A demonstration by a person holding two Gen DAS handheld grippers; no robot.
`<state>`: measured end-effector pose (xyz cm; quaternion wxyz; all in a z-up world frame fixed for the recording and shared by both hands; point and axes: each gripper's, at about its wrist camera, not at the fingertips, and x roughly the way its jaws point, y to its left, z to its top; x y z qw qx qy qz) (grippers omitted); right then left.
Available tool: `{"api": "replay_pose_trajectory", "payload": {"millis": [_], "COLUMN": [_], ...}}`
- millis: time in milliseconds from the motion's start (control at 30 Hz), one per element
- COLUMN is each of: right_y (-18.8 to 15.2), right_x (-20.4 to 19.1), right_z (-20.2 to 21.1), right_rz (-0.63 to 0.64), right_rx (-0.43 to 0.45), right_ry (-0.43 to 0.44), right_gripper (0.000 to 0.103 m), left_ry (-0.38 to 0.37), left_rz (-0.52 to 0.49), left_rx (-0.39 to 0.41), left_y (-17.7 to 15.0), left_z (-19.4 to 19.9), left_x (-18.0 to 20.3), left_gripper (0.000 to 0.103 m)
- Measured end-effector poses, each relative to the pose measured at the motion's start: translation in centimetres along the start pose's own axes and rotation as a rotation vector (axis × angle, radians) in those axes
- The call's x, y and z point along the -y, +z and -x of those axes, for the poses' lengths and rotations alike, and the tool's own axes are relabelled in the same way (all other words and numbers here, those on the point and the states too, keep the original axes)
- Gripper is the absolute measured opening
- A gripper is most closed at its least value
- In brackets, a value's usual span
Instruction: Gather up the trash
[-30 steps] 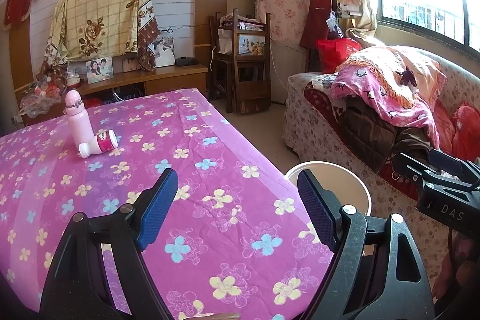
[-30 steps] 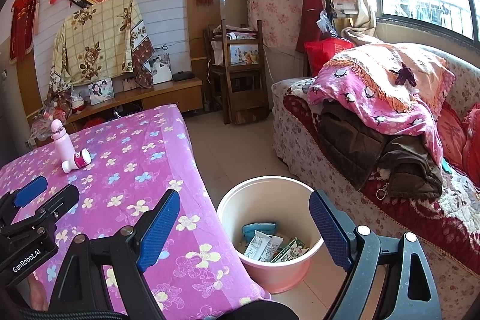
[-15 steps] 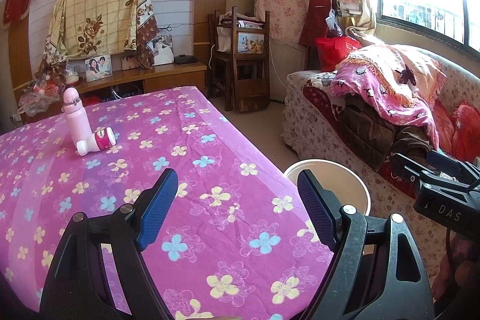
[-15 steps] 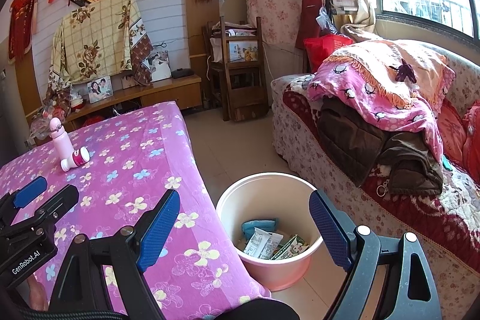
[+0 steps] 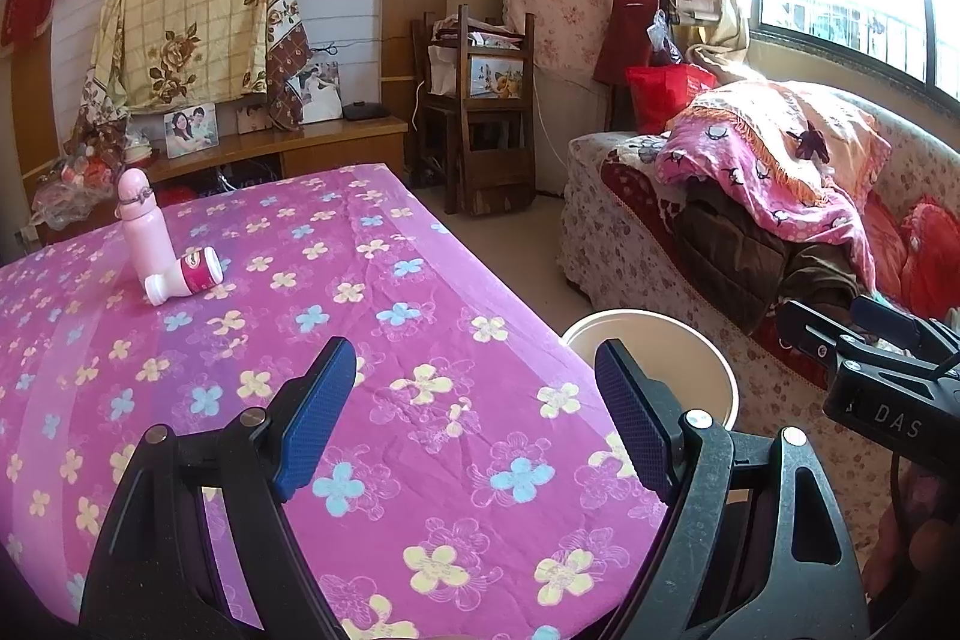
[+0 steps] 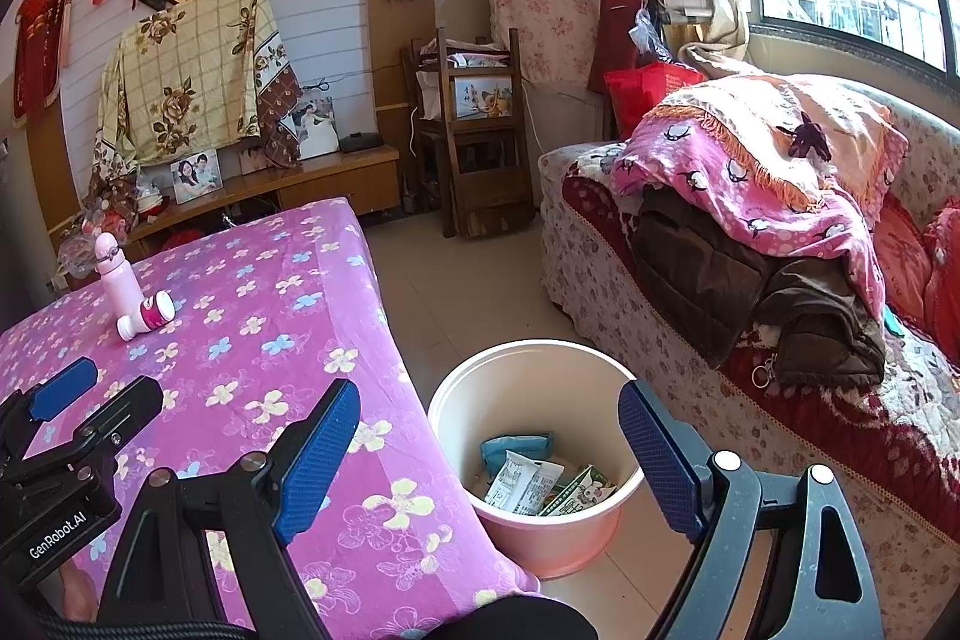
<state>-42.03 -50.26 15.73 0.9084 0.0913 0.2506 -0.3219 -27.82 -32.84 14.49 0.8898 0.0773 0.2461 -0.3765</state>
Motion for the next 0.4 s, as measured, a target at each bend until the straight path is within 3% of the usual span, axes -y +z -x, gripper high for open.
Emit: {"api": "replay_pose_trajectory", "payload": {"millis": [400], "right_y": [-0.39], "right_x": [-0.2], "right_z": [-0.82], "right_rz": [0.013], "right_rx": [-0.019], "right_ry": [0.003], "right_gripper": [0.086], "left_ry": [-0.013], "left_rz": [0.017], "left_rx": [-0.019], "left_y": [-0.57], "left_z": [-0.77], "left_x": [-0.36], "left_gripper": [0.081]}}
